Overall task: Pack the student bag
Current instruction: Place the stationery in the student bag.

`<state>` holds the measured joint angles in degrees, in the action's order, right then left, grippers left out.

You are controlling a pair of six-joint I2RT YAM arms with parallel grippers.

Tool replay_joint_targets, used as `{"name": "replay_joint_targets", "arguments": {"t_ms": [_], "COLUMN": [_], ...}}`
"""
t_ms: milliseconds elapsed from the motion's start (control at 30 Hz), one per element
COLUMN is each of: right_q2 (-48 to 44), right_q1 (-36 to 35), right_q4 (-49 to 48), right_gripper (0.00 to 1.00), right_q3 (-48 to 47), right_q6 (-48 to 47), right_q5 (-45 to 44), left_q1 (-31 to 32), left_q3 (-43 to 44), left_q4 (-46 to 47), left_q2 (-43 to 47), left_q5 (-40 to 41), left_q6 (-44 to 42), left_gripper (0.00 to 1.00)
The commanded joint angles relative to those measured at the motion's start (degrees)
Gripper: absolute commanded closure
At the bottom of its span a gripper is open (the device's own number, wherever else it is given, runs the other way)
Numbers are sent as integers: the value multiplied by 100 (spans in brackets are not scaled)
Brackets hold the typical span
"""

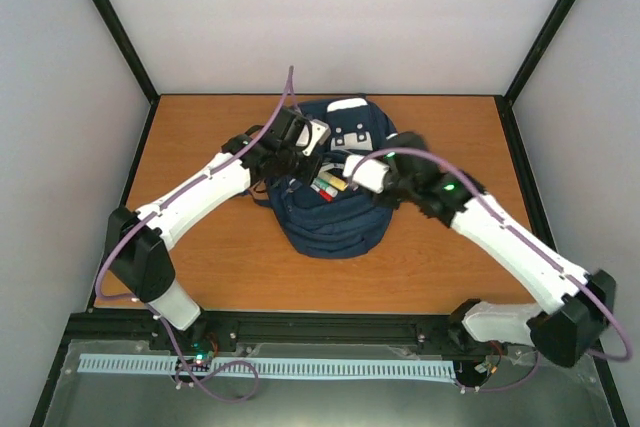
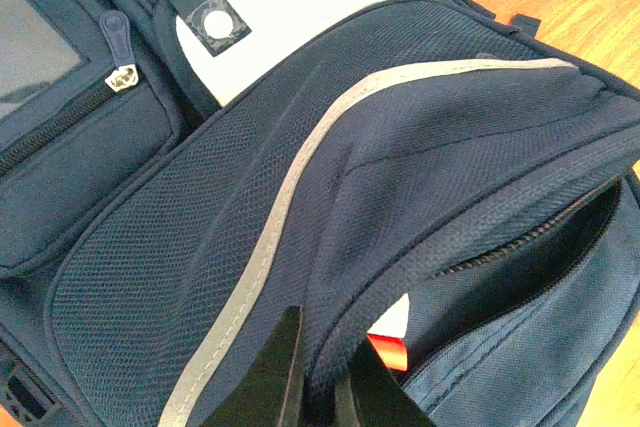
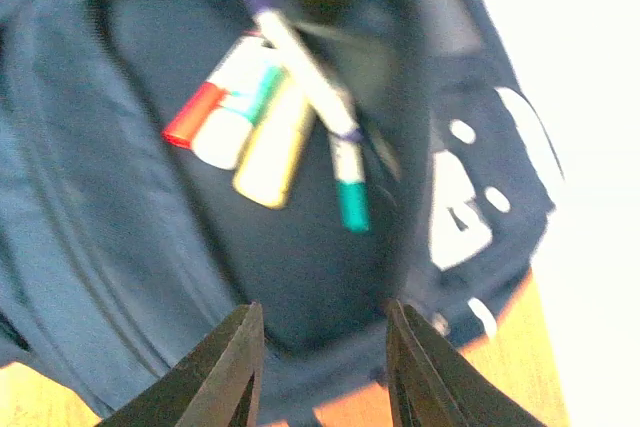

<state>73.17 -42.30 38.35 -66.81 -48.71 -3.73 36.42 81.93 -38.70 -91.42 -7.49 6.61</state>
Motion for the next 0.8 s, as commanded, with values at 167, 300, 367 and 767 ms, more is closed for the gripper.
{"name": "replay_joint_targets", "arguments": {"t_ms": [167, 300, 367, 767], "right_q2": [-733, -601, -479, 1136], "right_q1": [2598, 2832, 2829, 2258], "right_q4": [138, -43, -132, -241], "right_gripper": [63, 61, 60, 57], "right_q3": [-22, 13, 29, -537], "right_q6": [1264, 1594, 1727, 1996], "right_q5": [2224, 2427, 2522, 3360], "left_q1": [528, 902, 1030, 1138], "left_q3": [375, 398, 337, -334], "left_q4": [83, 73, 108, 166], "left_q2": [-362, -631, -735, 245], "left_q5": [348, 569, 634, 679], "left_q6": [723, 718, 723, 554], "left_gripper": [98, 98, 98, 47]}}
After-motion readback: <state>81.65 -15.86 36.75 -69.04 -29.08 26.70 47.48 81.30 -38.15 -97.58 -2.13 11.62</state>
